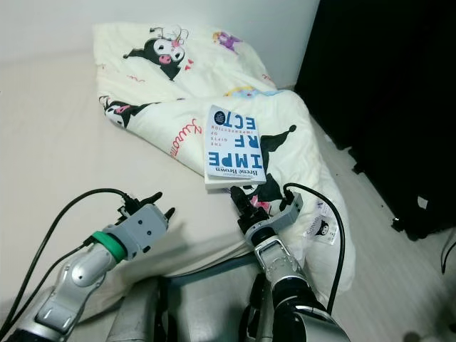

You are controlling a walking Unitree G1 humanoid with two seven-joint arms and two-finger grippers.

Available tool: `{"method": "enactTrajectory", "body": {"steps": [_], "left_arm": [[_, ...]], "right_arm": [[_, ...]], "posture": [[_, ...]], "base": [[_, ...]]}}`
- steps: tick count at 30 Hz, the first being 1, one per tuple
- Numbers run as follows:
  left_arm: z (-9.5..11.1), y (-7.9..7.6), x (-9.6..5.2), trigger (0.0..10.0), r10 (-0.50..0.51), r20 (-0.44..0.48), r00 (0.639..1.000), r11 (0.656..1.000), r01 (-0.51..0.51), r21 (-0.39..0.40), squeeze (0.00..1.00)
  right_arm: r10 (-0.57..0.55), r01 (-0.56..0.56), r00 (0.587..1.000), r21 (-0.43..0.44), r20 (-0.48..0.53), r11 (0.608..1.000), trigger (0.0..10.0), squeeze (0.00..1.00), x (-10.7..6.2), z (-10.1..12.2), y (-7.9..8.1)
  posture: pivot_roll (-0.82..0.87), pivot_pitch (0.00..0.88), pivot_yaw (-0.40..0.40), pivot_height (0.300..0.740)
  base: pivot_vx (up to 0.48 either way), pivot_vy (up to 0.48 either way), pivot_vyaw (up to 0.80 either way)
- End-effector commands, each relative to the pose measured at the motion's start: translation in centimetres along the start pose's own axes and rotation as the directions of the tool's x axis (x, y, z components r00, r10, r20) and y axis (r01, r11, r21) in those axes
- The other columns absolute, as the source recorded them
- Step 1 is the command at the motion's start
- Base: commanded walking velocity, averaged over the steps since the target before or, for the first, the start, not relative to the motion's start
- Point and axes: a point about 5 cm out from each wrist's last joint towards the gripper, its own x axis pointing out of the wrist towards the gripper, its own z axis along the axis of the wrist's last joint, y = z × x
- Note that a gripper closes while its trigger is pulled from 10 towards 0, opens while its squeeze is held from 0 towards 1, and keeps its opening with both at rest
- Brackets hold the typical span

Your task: Clean up the room

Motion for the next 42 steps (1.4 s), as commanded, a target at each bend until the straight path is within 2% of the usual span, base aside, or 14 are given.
{"method": "enactTrajectory", "body": {"steps": [1, 8, 16, 25, 33, 38, 40, 42], "left_arm": [[-0.4, -0.2, -0.7, 10.0, -0.017, -0.031, 0.999, 1.0, 0.017, -0.005, 0.0], [-0.2, 0.2, -1.4, 10.0, -0.031, -0.054, 0.998, 1.0, 0.031, 0.002, 0.0], [0.0, 0.5, -2.0, 10.0, -0.041, -0.069, 0.997, 0.999, 0.042, 0.011, 0.0], [0.1, 0.4, -2.4, 10.0, -0.044, -0.08, 0.996, 0.999, 0.045, 0.011, 0.0], [0.3, 0.5, -2.3, 10.0, -0.044, -0.081, 0.996, 0.999, 0.045, 0.014, 0.0], [0.3, 0.5, -2.4, 10.0, -0.044, -0.085, 0.995, 0.999, 0.045, 0.012, 0.0], [0.3, 0.4, -2.4, 10.0, -0.046, -0.087, 0.995, 0.999, 0.047, 0.011, 0.0], [0.3, 0.4, -2.4, 10.0, -0.046, -0.087, 0.995, 0.999, 0.047, 0.011, 0.0]], "right_arm": [[-0.017, 0.017, 1.0, -0.006, -0.004, 1.0, 10.0, 0.0, -0.2, -0.3, -0.4], [-0.007, 0.012, 0.996, -0.062, 0.085, 0.998, 10.0, 0.0, -0.1, 2.5, -0.4], [0.043, -0.034, 0.996, -0.12, 0.074, 0.992, 10.0, 0.0, 0.0, 4.0, -0.1], [0.174, -0.175, 0.985, -0.189, -0.017, 0.966, 10.0, 0.0, 1.2, 3.8, 2.0], [0.22, -0.236, 0.971, -0.217, -0.096, 0.947, 10.0, 0.0, 1.8, 2.9, 3.0], [0.254, -0.258, 0.966, -0.257, -0.049, 0.931, 10.0, 0.0, 2.0, 3.9, 3.6], [0.305, -0.294, 0.952, -0.267, 0.0, 0.918, 10.0, 0.0, 2.1, 4.9, 4.2], [0.305, -0.294, 0.952, -0.267, 0.0, 0.918, 10.0, 0.0, 2.1, 4.9, 4.2]], "posture": [[0.27, 0.283, 0.097, 0.6], [0.28, 0.3, 0.123, 0.6], [0.3, 0.308, 0.136, 0.6], [0.3, 0.308, 0.136, 0.6], [0.31, 0.303, 0.136, 0.6], [0.3, 0.302, 0.137, 0.6], [0.3, 0.302, 0.137, 0.6], [0.3, 0.302, 0.137, 0.6]], "base": [[0.0, 0.0, 0.0], [0.0, 0.0, 0.0], [0.0, 0.0, 0.0], [0.0, 0.0, 0.0], [0.0, 0.0, 0.0], [0.0, 0.0, 0.0], [0.0, 0.0, 0.0], [0.0, 0.0, 0.0]]}}
